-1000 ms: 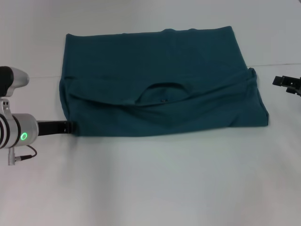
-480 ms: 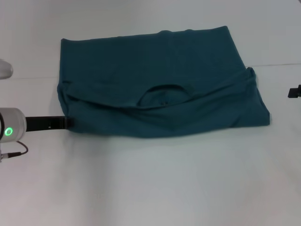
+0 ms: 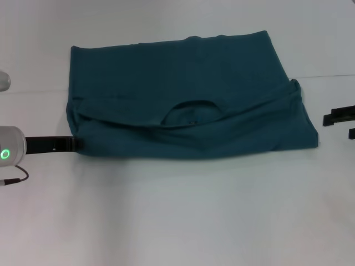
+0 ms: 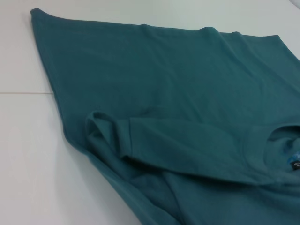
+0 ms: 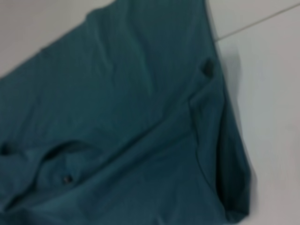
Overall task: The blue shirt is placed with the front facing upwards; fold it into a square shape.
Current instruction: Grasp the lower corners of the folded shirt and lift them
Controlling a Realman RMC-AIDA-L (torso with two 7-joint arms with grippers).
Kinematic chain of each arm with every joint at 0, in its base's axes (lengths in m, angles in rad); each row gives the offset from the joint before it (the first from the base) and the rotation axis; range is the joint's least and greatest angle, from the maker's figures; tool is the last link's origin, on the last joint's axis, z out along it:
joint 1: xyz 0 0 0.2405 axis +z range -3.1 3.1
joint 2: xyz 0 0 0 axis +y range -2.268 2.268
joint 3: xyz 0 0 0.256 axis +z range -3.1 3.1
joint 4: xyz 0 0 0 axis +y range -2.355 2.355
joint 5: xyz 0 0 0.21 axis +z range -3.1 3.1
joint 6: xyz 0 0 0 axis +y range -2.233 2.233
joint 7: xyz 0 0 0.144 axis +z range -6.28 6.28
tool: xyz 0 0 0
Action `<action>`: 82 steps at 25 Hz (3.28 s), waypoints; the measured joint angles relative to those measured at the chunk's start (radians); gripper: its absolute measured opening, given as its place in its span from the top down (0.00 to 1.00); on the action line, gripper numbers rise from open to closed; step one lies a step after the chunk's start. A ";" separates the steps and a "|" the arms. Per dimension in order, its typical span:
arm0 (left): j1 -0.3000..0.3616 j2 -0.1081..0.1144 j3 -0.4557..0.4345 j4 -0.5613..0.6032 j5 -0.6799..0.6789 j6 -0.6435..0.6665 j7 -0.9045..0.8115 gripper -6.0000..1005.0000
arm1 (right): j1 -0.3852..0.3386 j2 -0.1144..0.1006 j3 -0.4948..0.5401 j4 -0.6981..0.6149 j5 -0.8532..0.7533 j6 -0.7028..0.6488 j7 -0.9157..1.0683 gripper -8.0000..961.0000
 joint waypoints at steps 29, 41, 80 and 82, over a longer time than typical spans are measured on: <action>-0.009 -0.001 0.000 0.067 0.000 -0.033 0.030 0.98 | 0.048 0.138 -0.145 0.009 -0.099 0.267 0.025 0.06; -0.011 -0.002 0.000 0.066 0.000 -0.027 0.030 0.98 | 0.045 0.153 -0.177 0.026 -0.133 0.324 0.035 0.07; 0.024 0.037 -0.091 0.046 -0.051 0.090 0.064 0.98 | -0.160 0.194 -0.122 -0.165 0.107 0.198 -0.158 0.96; 0.025 0.038 -0.101 0.045 -0.051 0.094 0.067 0.98 | -0.162 0.193 -0.104 -0.165 0.112 0.190 -0.166 0.95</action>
